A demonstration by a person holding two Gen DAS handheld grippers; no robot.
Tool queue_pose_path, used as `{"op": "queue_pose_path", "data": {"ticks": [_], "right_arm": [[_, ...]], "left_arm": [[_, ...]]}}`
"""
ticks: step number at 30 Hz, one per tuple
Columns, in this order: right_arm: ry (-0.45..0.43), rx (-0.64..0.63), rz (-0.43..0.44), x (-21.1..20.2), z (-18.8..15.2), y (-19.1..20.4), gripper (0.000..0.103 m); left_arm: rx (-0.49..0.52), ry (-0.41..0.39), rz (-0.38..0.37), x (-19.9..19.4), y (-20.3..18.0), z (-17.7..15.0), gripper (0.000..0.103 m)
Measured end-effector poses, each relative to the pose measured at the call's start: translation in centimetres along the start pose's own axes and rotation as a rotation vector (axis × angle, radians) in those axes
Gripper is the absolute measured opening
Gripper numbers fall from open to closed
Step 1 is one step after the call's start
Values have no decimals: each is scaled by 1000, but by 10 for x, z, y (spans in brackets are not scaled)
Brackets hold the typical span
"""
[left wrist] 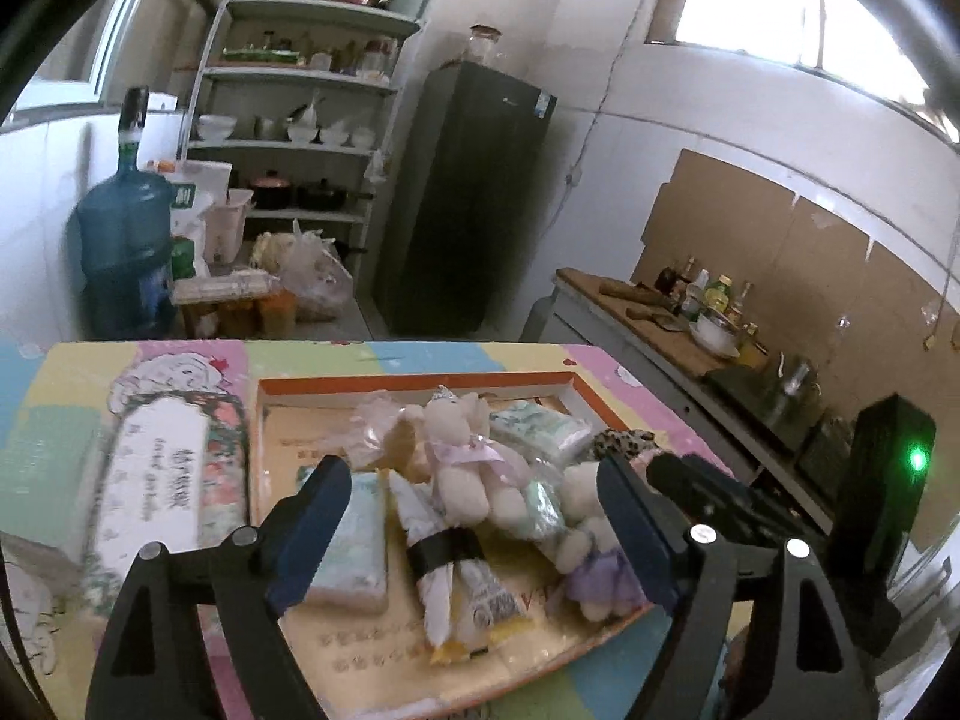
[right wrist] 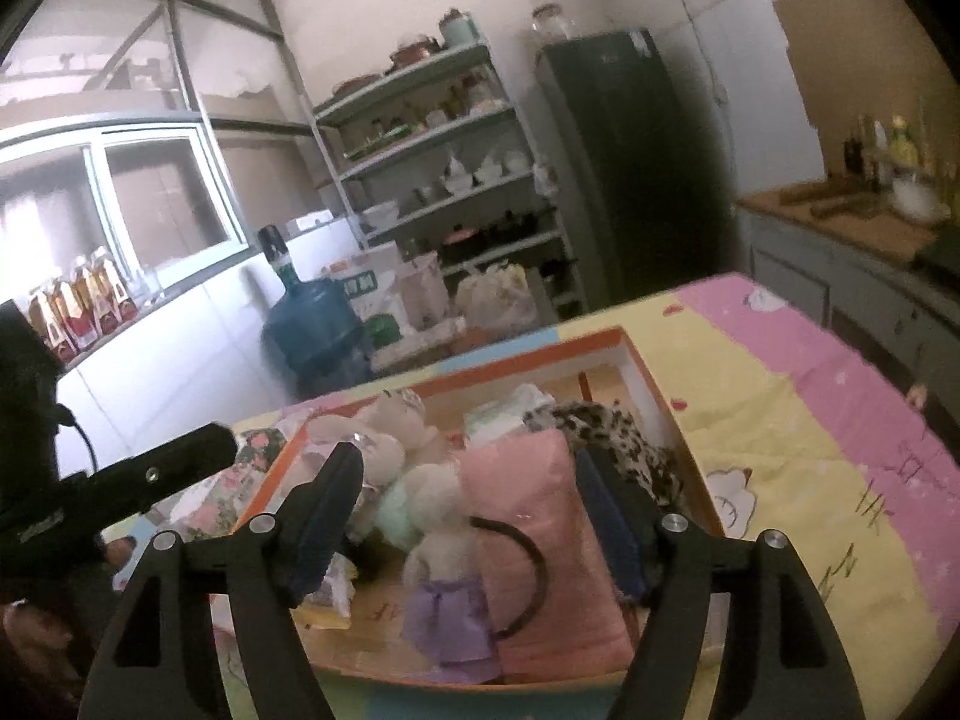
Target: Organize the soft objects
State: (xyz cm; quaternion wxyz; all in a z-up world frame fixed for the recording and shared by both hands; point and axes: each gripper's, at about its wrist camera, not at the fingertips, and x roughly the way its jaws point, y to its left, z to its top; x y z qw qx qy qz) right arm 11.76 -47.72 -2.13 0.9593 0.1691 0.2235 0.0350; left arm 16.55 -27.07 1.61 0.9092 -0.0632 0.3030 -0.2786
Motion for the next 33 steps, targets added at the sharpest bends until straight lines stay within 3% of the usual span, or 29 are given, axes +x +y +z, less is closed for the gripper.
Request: {"op": "queue_pose_path", "data": {"ticks": [8, 13, 24, 33], "right_arm": [[-61, -57, -36, -26, -2, 51, 75], [-94, -88, -10, -41, -13, 92, 75], [-53, -136, 1, -50, -52, 173, 75], [-54, -165, -57, -60, -74, 217, 75]], "left_arm": [[57, -31, 20, -53, 7, -10, 84], [50, -74, 47, -90, 23, -21, 84], [33, -103, 194, -149, 68, -49, 84], [-19, -108, 295, -187, 110, -70, 84]]}}
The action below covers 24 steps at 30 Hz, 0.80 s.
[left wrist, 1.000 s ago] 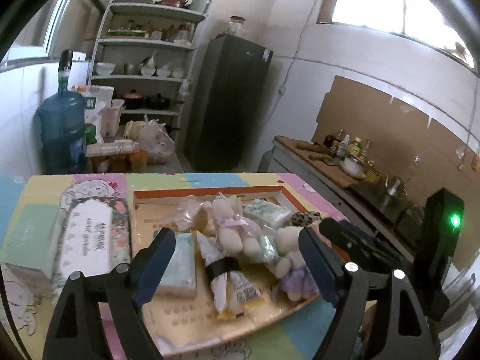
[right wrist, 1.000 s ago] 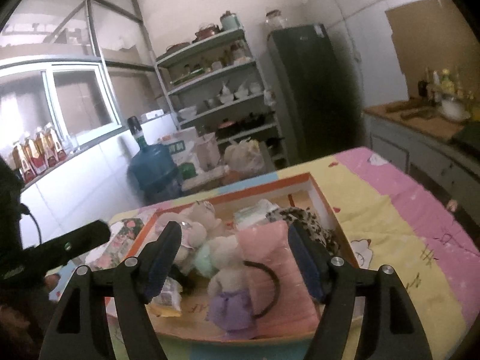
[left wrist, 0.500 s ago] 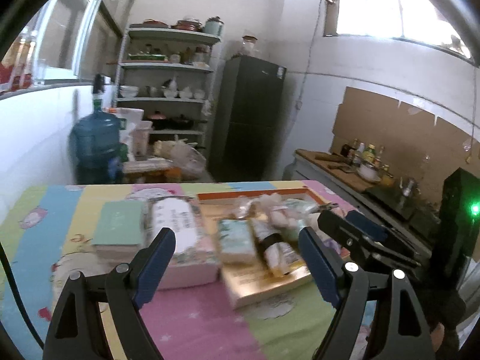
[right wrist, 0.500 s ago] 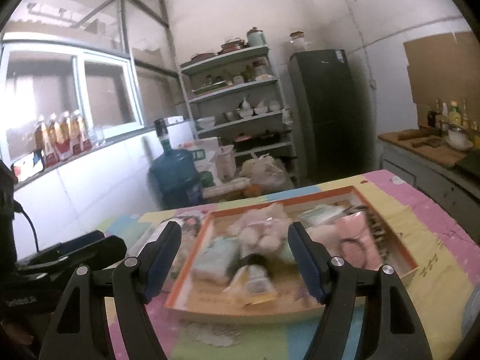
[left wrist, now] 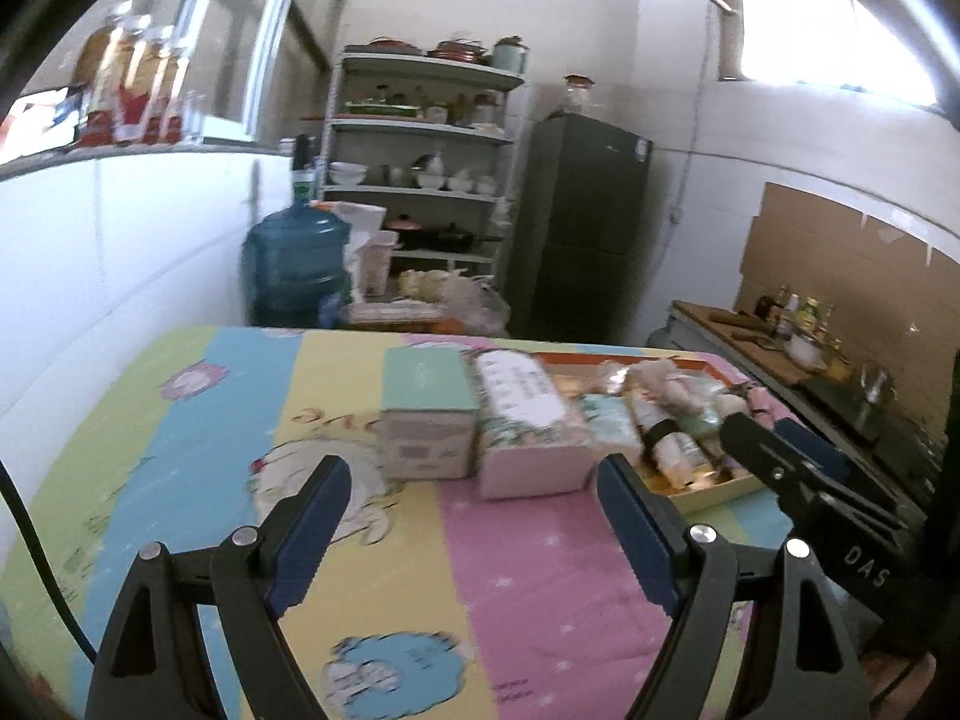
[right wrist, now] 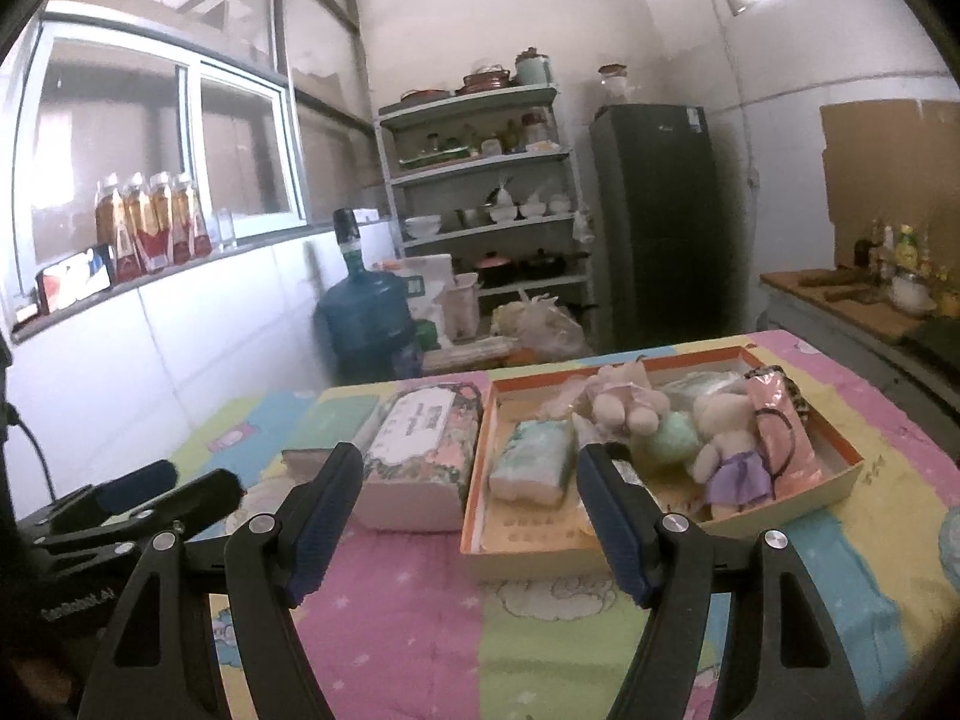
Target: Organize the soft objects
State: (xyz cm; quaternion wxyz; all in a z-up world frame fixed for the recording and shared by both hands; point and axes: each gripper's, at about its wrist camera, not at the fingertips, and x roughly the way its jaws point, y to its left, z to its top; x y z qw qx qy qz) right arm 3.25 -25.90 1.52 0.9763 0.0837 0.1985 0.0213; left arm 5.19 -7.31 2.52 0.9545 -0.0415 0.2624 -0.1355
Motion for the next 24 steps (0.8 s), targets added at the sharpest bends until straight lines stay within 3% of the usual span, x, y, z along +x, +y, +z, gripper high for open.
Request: {"op": "queue_pose_path", "data": {"ticks": [11, 20, 24], "right_arm": [[0, -99, -94, -3, -20, 50, 75], [-23, -84, -90, -26, -30, 77, 75], [-67, -59, -206, -43, -36, 85, 75]], "left_arm": [[-24, -24, 197, -30, 35, -13, 84], [-52, -52, 217, -54, 46, -24, 84], [-49, -83, 250, -66, 46, -27, 84]]}}
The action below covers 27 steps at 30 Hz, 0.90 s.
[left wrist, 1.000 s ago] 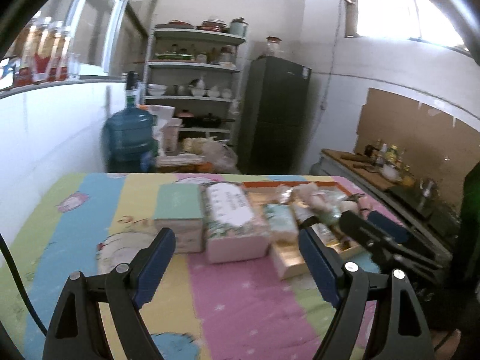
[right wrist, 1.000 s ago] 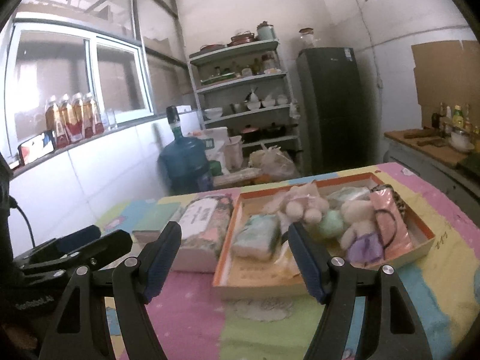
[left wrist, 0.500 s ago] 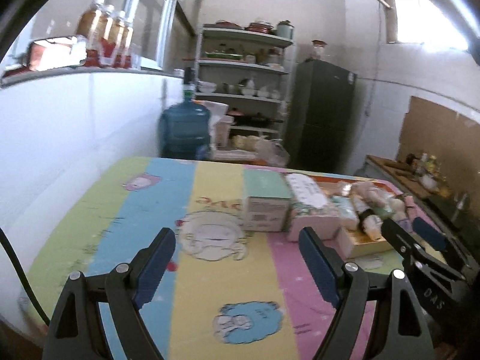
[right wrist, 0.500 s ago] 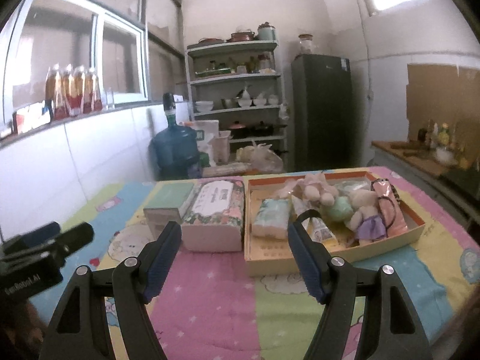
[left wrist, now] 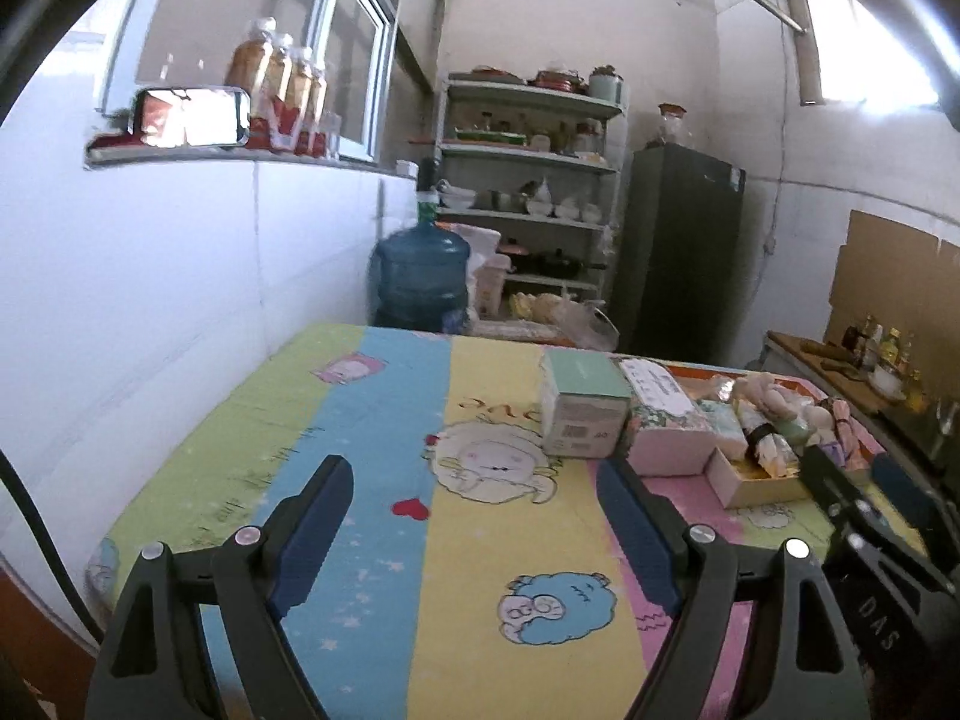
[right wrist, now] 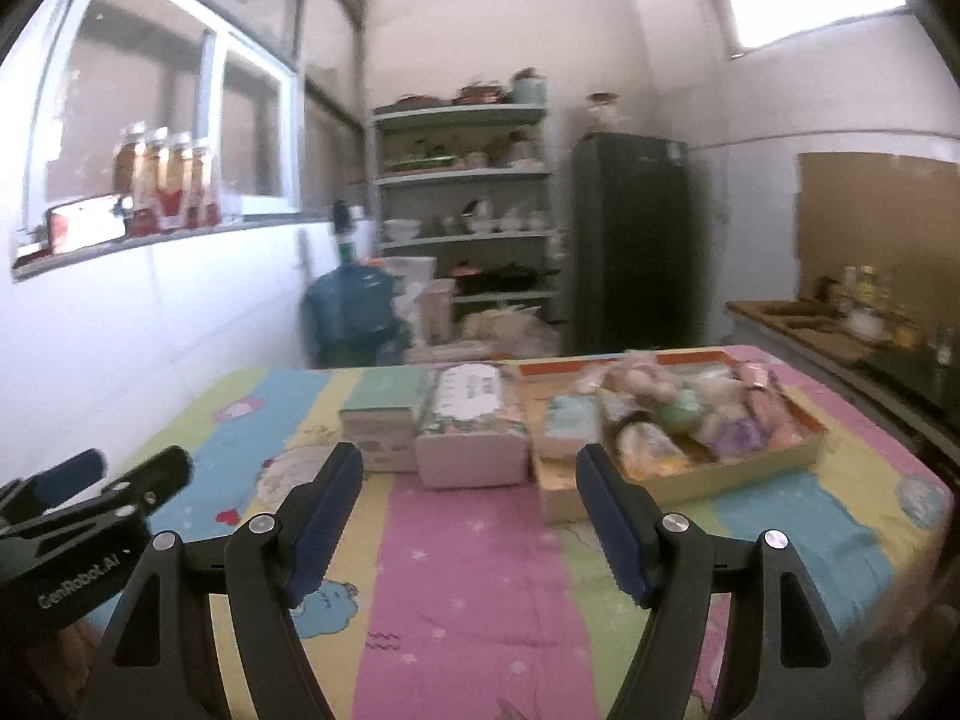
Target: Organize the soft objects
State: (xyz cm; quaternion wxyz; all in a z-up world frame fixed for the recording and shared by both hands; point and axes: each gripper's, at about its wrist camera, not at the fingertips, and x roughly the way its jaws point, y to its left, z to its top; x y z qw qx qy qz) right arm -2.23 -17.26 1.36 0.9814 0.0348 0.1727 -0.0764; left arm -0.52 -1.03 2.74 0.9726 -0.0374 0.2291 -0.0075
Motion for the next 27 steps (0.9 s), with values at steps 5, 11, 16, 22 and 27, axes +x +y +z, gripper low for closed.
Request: {"op": "queue_pose_path", "data": {"ticks": [5, 11, 16, 22, 27], "right_arm": [[-8, 12, 19, -12, -1, -1, 75], [11, 10, 46, -23, -10, -4, 75], [-5, 3, 56, -44, -15, -9, 75], [-20, -9, 37, -64, -24, -17, 75], [-24, -4, 44, -74, -27, -21, 75]], "left_arm": [[9, -19, 27, -13, 1, -4, 84], [24, -21, 9, -29, -7, -15, 84], [41, -56, -4, -50, -16, -24, 84], [28, -67, -13, -65, -19, -32, 83], [29, -80, -15, -75, -21, -35, 83]]}}
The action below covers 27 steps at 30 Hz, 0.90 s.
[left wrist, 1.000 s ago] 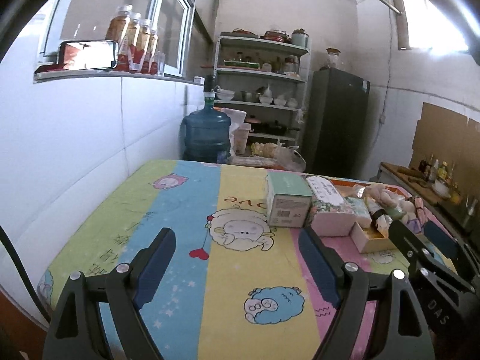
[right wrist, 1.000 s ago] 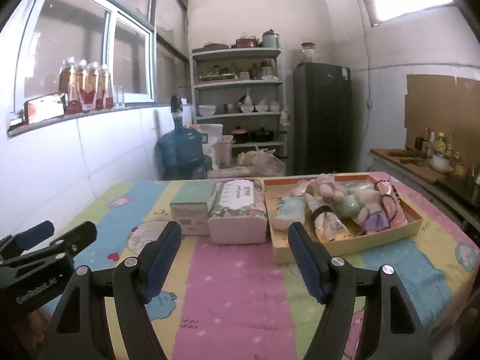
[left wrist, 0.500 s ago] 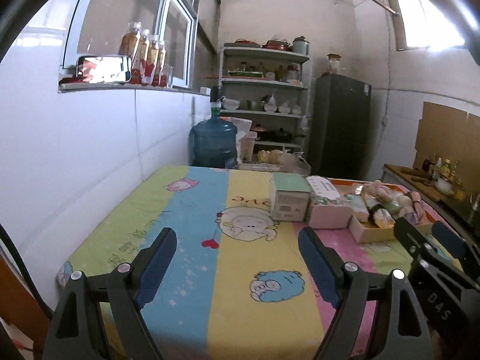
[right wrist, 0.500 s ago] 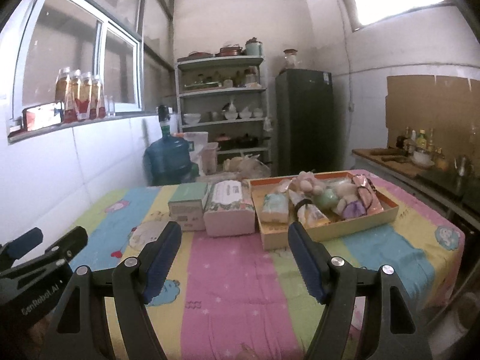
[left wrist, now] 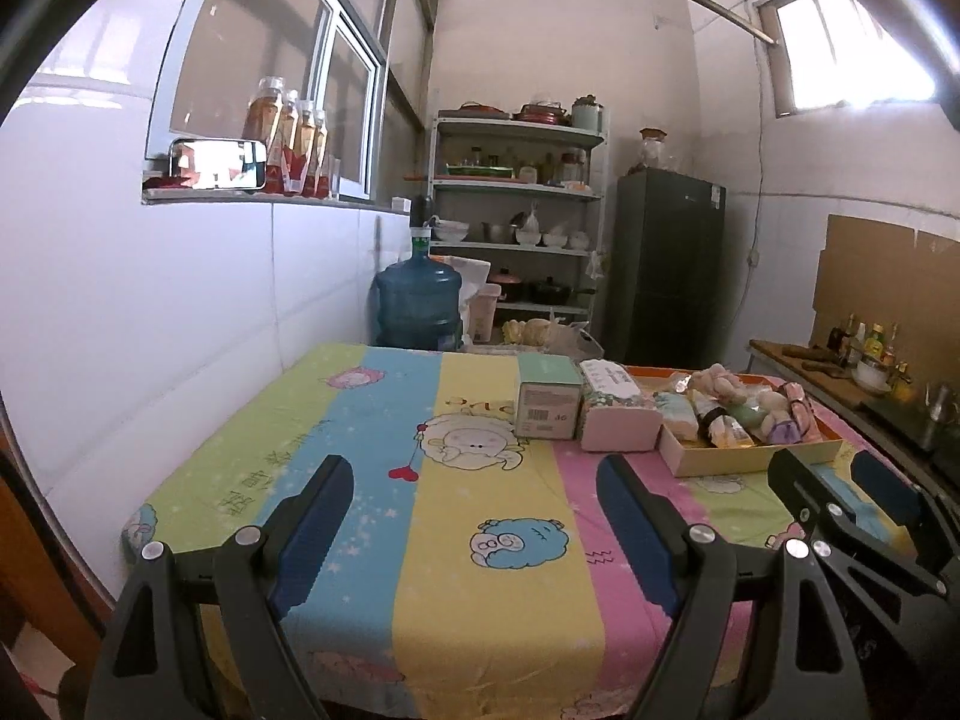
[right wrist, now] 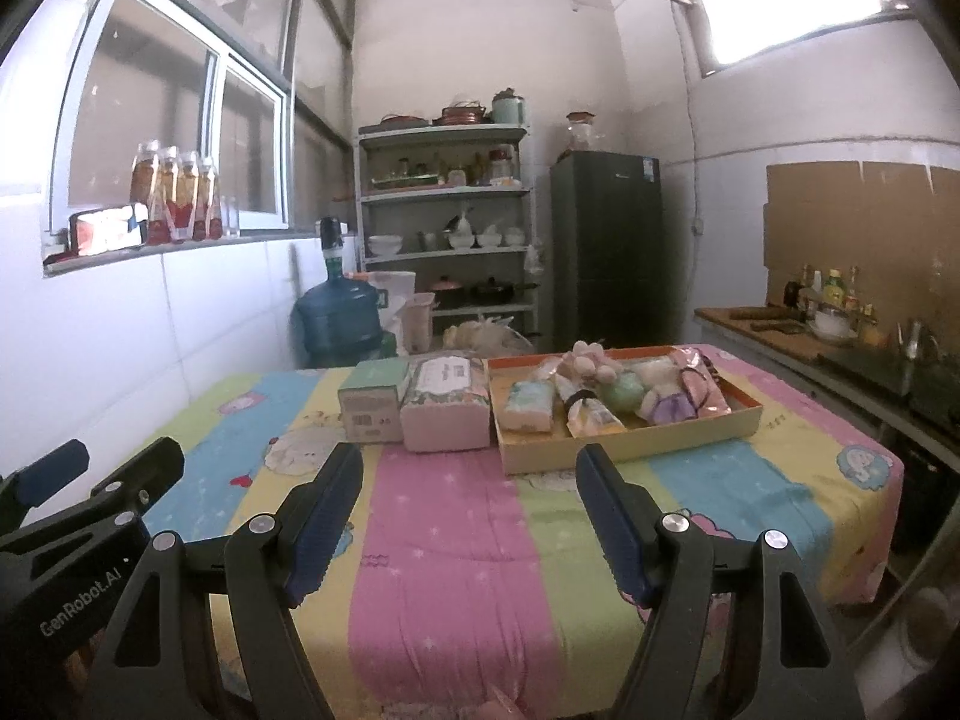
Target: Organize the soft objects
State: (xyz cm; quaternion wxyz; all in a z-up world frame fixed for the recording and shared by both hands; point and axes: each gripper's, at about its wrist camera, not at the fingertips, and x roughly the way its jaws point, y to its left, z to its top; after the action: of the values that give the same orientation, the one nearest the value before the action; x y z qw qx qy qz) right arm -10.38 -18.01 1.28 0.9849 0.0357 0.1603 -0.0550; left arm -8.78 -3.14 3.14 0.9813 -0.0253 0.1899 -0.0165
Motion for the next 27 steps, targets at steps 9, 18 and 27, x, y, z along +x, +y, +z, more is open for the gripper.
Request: {"op": "queue_pose_path", "data": {"ticks": [9, 18, 27], "right_arm": [[-26, -11, 8, -12, 3, 4, 75], [-22, -8, 9, -13, 3, 6, 75], [-19, -8, 11, -13, 3, 7, 75]], "left_arm": [[3, -16, -4, -8, 1, 3, 83], [-9, -8, 2, -8, 5, 2, 83], [-7, -3, 1, -6, 5, 0, 83]]}}
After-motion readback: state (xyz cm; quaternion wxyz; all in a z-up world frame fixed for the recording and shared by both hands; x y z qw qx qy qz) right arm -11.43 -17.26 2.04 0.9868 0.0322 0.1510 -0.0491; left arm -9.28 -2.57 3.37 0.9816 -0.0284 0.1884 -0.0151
